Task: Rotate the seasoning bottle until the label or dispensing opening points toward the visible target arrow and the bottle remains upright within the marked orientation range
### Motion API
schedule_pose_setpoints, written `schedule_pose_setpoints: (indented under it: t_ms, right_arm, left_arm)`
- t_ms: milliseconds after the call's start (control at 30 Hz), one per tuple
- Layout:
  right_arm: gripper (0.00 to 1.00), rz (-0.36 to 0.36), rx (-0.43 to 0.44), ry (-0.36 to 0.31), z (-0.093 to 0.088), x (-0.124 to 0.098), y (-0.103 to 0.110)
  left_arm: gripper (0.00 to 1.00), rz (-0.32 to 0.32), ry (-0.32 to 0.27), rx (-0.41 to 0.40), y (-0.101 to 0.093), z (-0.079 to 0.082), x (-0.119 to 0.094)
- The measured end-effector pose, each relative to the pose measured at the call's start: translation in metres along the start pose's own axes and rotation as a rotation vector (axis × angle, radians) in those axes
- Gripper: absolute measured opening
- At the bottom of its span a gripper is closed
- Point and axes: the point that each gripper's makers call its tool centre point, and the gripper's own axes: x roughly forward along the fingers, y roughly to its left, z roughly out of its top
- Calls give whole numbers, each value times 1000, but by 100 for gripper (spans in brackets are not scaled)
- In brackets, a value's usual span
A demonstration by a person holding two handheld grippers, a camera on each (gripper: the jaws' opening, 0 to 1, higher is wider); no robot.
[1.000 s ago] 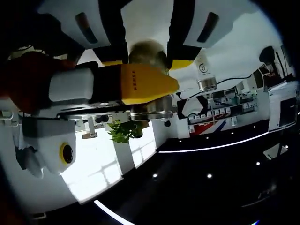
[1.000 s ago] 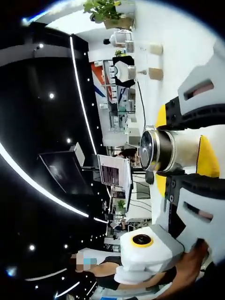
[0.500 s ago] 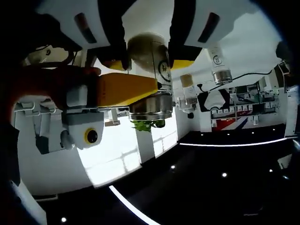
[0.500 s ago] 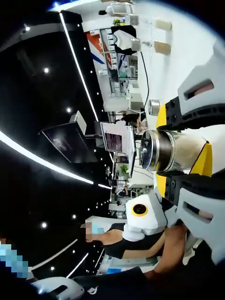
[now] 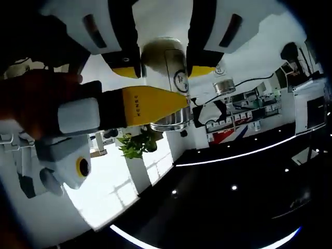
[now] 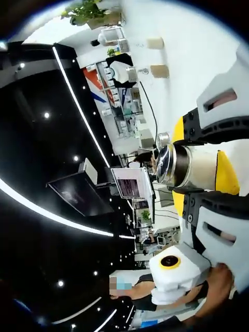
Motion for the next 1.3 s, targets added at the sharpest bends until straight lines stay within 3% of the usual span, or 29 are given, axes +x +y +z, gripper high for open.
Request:
schedule_pose_setpoints:
  t_ms: [167, 233, 333, 367, 433, 467, 600, 667, 733, 833, 933, 1000, 1067, 1133, 1300]
  right_arm:
    - [31, 132, -108, 11, 7, -5, 16]
    - [31, 188, -164, 5, 8, -7, 26]
    - [31, 218, -211, 15, 6, -8, 31]
    - [31, 221, -209, 17, 6, -8, 31]
    - [31, 215, -201, 2, 9, -8, 28]
    - [32, 199, -159, -3, 10, -6, 24]
    - [33, 96, -40, -16, 9, 1, 12]
    - [33, 33, 18, -17, 6, 3, 6]
    - [33, -19, 60, 7, -2, 3, 1]
    - [33, -8, 61, 0, -5, 1, -1]
    - [33, 85, 64, -12, 0, 0, 7]
    - [33, 156, 64, -40, 9, -5, 13]
    - [33, 292, 112, -82, 19, -13, 28]
    - [33, 328, 128, -97, 23, -17, 29]
    - [33, 287, 105, -76, 16, -14, 26]
  left_arm:
    - [35, -172, -51, -123, -6, 5, -7]
    - [36, -197, -43, -184, -6, 3, -9]
    - [36, -235, -44, -199, -11, 3, -10]
    - [36, -228, -34, -157, -13, 3, -11]
    - [35, -95, -43, 77, -1, 8, -10]
    - [35, -38, -17, 133, 1, 8, -9]
    - [35, 77, -3, 136, 3, 5, -4]
    - [35, 123, 37, 192, 5, -1, 0]
    - [35, 98, 76, 145, 2, -10, 3]
    - [36, 29, 71, 84, -2, -14, 3]
    - [36, -64, 17, 46, -5, -7, 0]
    - [36, -188, -43, -57, -14, 2, -5]
    - [37, -273, -99, -130, -19, 11, -11]
    - [38, -323, -120, -163, -24, 16, -15]
    - [37, -224, -58, -94, -22, 7, -6]
